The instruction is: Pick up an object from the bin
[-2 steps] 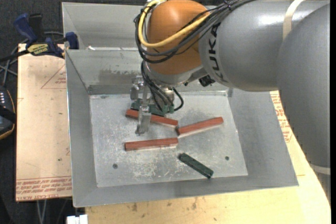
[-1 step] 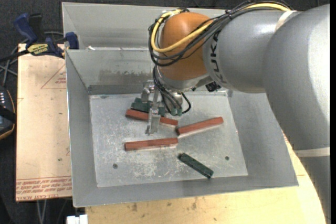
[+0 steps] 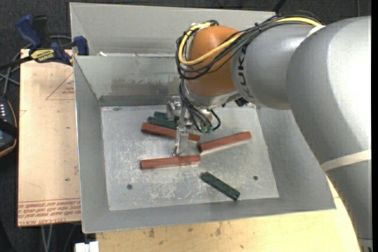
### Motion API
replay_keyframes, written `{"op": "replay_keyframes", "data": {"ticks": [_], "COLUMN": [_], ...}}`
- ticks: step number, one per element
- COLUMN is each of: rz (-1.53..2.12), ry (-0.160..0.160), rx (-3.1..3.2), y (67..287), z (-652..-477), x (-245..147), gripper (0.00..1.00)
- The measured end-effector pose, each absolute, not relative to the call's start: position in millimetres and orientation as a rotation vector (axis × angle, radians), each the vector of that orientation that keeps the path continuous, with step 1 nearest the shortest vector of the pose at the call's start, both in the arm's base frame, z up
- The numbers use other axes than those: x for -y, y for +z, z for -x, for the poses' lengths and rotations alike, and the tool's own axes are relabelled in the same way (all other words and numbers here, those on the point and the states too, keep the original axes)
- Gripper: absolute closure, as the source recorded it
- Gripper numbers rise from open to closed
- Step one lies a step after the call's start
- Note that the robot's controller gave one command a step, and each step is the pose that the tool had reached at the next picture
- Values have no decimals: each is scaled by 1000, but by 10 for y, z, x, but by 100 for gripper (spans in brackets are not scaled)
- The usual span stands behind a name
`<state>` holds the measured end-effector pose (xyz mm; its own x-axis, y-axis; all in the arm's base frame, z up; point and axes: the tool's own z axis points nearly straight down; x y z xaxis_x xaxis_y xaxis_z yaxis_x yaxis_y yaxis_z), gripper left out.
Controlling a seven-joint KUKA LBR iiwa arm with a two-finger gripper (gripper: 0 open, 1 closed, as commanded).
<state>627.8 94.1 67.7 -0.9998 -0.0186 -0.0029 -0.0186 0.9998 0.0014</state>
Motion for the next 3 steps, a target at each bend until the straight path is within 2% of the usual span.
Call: {"op": "replay_keyframes", "data": {"ticks": [1, 2, 3], "rz": [-296, -82, -293], "ry": [5, 3, 8], "rx": [-3123, -3133, -3118], "y": [712, 707, 761], "z": [-6342, -6324, -6375], "x": [-961, -955, -980], "gripper": [0, 0, 100]}}
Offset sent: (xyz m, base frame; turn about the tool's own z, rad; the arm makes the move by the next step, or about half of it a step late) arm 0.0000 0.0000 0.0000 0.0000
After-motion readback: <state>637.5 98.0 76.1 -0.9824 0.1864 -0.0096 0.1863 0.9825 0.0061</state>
